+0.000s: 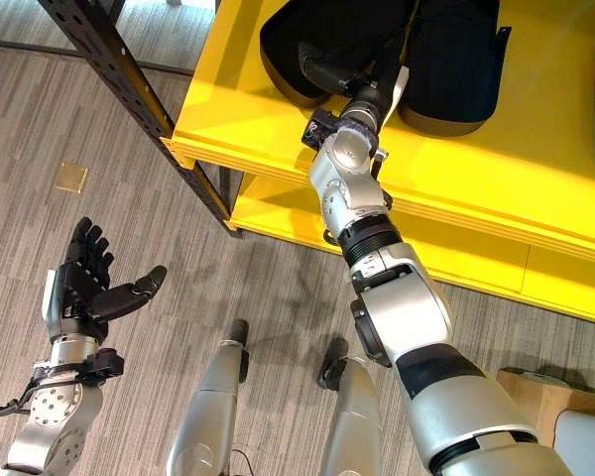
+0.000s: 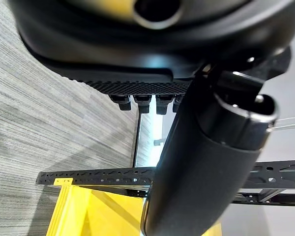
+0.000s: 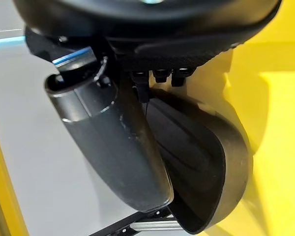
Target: Move parts from the plastic box to the shelf.
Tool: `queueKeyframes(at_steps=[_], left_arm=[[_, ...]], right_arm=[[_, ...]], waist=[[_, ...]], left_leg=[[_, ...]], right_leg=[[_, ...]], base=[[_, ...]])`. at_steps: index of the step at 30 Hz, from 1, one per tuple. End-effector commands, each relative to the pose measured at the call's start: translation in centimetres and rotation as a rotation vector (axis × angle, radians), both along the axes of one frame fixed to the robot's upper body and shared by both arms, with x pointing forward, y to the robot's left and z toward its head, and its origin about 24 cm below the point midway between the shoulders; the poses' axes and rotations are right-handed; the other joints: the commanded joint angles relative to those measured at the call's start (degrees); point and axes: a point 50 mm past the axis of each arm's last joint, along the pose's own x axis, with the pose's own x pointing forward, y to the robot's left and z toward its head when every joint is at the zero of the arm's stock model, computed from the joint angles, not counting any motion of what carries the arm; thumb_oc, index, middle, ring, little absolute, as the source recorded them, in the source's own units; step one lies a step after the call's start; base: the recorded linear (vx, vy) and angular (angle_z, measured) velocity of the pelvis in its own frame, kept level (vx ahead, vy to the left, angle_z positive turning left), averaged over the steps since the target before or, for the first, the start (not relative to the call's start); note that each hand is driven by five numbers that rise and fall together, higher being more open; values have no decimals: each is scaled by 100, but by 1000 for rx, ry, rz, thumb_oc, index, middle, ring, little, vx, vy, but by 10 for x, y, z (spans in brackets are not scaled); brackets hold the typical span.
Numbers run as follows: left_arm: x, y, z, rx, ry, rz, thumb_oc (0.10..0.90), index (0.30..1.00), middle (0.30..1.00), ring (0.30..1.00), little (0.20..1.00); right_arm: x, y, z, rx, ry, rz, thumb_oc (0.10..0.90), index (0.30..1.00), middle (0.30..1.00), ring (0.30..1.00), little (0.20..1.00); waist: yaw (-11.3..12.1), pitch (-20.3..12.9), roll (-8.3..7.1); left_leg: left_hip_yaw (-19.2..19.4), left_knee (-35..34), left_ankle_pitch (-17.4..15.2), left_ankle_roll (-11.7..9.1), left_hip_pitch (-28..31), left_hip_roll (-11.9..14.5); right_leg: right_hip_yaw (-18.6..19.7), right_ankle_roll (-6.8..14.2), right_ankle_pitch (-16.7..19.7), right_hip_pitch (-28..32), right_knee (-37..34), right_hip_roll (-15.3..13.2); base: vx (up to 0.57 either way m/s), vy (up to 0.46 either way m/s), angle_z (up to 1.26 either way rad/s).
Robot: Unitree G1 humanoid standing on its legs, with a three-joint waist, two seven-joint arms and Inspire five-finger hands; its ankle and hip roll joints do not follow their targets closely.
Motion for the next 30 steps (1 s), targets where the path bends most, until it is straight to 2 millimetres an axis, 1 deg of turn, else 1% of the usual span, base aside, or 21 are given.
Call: queueKeyframes(at_steps=[1, 5, 6, 7, 8, 9, 10, 11, 12, 13, 15, 18, 19, 26, 29, 30], left_arm=[[-10, -5, 52, 58, -274, -55, 900, 1000, 1000, 1000, 1000], [-11, -6, 55, 67, -294, -55, 900, 1000, 1000, 1000, 1000], [-11, -6, 55, 67, -292, -55, 900, 1000, 1000, 1000, 1000], [-12, -7, 56, 70, -300, -57, 900, 1000, 1000, 1000, 1000], [-12, -7, 56, 70, -301, -57, 900, 1000, 1000, 1000, 1000], [-13, -8, 57, 73, -306, -55, 900, 1000, 1000, 1000, 1000], [-13, -8, 57, 78, -307, -52, 900, 1000, 1000, 1000, 1000], [-13, -8, 57, 77, -308, -53, 900, 1000, 1000, 1000, 1000], [-13, -9, 57, 77, -306, -54, 900, 1000, 1000, 1000, 1000], [-13, -10, 57, 78, -310, -55, 900, 1000, 1000, 1000, 1000], [-14, -10, 59, 89, -318, -57, 900, 1000, 1000, 1000, 1000], [-14, -9, 60, 97, -317, -54, 900, 1000, 1000, 1000, 1000], [-14, -8, 59, 99, -318, -44, 900, 1000, 1000, 1000, 1000], [-14, -5, 60, 108, -325, -23, 900, 1000, 1000, 1000, 1000], [-15, -5, 61, 111, -331, -14, 900, 1000, 1000, 1000, 1000], [-15, -4, 61, 115, -332, -14, 900, 1000, 1000, 1000, 1000]], right_arm=[[-18, 25, 75, -165, -240, -13, 900, 1000, 1000, 1000, 1000], [-20, 33, 75, -323, -252, -54, 900, 1000, 1000, 1000, 1000], [-20, 33, 75, -323, -250, -53, 900, 1000, 1000, 1000, 1000], [-19, 33, 72, -419, -238, -100, 900, 1000, 1000, 1000, 1000], [-18, 32, 70, -439, -230, -117, 900, 1000, 1000, 1000, 1000], [-18, 31, 68, -466, -223, -133, 900, 1000, 1000, 1000, 1000], [-17, 29, 67, -491, -215, -157, 900, 1000, 1000, 1000, 1000], [-16, 28, 66, -507, -212, -176, 900, 1000, 1000, 1000, 1000], [-13, 25, 59, -536, -180, -187, 900, 1000, 1000, 1000, 1000], [-12, 25, 57, -553, -168, -189, 900, 1000, 1000, 1000, 1000], [-12, 26, 56, -598, -165, -194, 900, 1000, 1000, 1000, 1000], [-11, 26, 54, -616, -159, -197, 900, 1000, 1000, 1000, 1000], [-9, 23, 50, -640, -139, -211, 900, 1000, 1000, 1000, 1000], [-7, 18, 50, -642, -121, -219, 900, 1000, 1000, 1000, 1000], [-7, 18, 49, -683, -122, -223, 900, 1000, 1000, 1000, 1000], [-6, 21, 49, -734, -126, -221, 900, 1000, 1000, 1000, 1000]], waist=[[98, -257, 111], [134, -199, 133], [131, -221, 121], [158, -155, 154], [170, -167, 145], [184, -127, 166], [197, -124, 158], [207, -104, 165], [230, -73, 176], [247, -56, 180], [269, -23, 171], [278, -8, 165], [311, 3, 159], [339, 20, 125], [342, 16, 107], [344, 19, 93]], left_leg=[[-14, -45, 232, 435, -410, -47], [-35, -23, 251, 440, -473, -64], [-53, 13, 85, 416, -414, -65], [-50, -14, 255, 448, -505, -81], [-72, 12, 105, 428, -460, -92], [-59, -15, 266, 455, -525, -95], [-78, 9, 122, 439, -484, -105], [-88, 13, 132, 443, -504, -113], [-97, 31, 122, 448, -519, -123], [-106, 31, 126, 451, -536, -131], [-124, 25, 136, 452, -559, -136], [-137, 25, 144, 457, -587, -148], [-145, 26, 154, 455, -629, -166], [-168, -1, 165, 453, -672, -181], [-168, -22, 168, 447, -662, -180], [-162, -19, 171, 443, -663, -179]], right_leg=[[325, 447, 241, 402, -394, -83], [307, 448, 249, 335, -370, -96], [333, 485, 112, 390, -332, -90], [302, 454, 243, 315, -351, -101], [325, 490, 116, 359, -321, -93], [296, 453, 244, 295, -345, -101], [303, 494, 123, 336, -311, -104], [306, 492, 122, 329, -309, -107], [306, 496, 115, 308, -288, -113], [301, 496, 116, 304, -291, -113], [285, 499, 118, 299, -304, -119], [280, 505, 123, 276, -294, -126], [256, 511, 136, 243, -285, -151], [216, 521, 138, 217, -275, -167], [211, 520, 142, 226, -289, -170], [208, 517, 142, 227, -285, -170]], base=[[0, 0, 0], [18, -4, 3], [-3, -1, 4], [84, -17, 2], [-88, 12, 4], [85, -20, 8], [-5, -7, 7], [82, -19, 8], [-4, 3, 5], [-1, 4, 7], [-4, -6, 5], [-1, 5, 4], [-1, 13, 8], [0, 2, 1], [7, 6, 3], [12, 17, 5]])
